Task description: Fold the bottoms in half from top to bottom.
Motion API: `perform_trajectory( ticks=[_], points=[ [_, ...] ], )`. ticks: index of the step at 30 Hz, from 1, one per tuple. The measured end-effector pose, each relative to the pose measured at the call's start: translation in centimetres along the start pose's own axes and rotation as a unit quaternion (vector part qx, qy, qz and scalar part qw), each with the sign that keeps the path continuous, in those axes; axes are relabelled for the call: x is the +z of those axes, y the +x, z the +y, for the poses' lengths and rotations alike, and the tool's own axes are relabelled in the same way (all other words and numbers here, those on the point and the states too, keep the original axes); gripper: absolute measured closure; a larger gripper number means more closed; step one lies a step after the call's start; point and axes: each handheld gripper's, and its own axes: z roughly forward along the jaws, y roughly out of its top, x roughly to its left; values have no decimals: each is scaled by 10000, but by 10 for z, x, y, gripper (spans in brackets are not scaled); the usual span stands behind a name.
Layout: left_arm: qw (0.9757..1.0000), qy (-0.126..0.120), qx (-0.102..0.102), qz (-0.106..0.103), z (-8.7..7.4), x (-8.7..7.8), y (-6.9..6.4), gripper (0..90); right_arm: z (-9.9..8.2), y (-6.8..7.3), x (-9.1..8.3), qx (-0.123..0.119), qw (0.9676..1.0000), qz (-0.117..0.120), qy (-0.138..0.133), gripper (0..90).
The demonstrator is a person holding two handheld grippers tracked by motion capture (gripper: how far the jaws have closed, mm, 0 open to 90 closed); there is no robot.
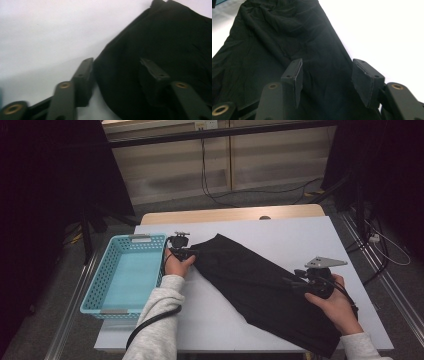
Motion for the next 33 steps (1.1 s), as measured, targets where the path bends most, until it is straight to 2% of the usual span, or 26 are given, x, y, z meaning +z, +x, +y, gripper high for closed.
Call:
perform_trajectory(
  ticks=[1, 2, 4, 5, 7, 9, 13, 17, 19, 25, 33],
  points=[
    [9999, 78, -51, -81, 1, -1, -1, 571, 0, 0, -2, 14, 10000, -2, -49, 427],
    [9999, 90, -58, -75, 1, -1, -2, 631, -1, 0, -4, 47, 10000, 13, -70, 425],
    [9993, 206, -200, -254, 3, -1, -5, 770, -1, 0, -4, 6, 10000, 48, -73, 420],
    [9994, 227, -151, -219, 4, -1, -6, 812, -1, 1, -4, -5, 10000, 62, -69, 417],
    [9995, 230, -152, -163, 6, -2, -7, 838, -2, 1, -4, -10, 9999, 99, -68, 415],
    [9995, 216, -203, -121, 7, -4, -5, 851, -2, 1, -5, -10, 9999, 112, -77, 404],
    [9984, 144, -477, -271, 10, -10, 2, 862, -3, -1, -5, 3, 9999, 117, -74, 379],
    [9975, 68, -574, -407, 14, -17, 4, 863, -4, -2, -3, 45, 9999, 119, -21, 325],
    [9978, 52, -540, -380, 16, -18, 4, 862, -5, -2, -1, 66, 9999, 94, -6, 291],
    [9981, 0, -506, -341, 21, -24, 5, 864, -6, -3, -1, 75, 9999, 95, -27, 269],
    [9981, 15, -565, -252, 28, -35, 11, 866, -5, -3, 0, 108, 9999, 114, -55, 225]
  ],
)
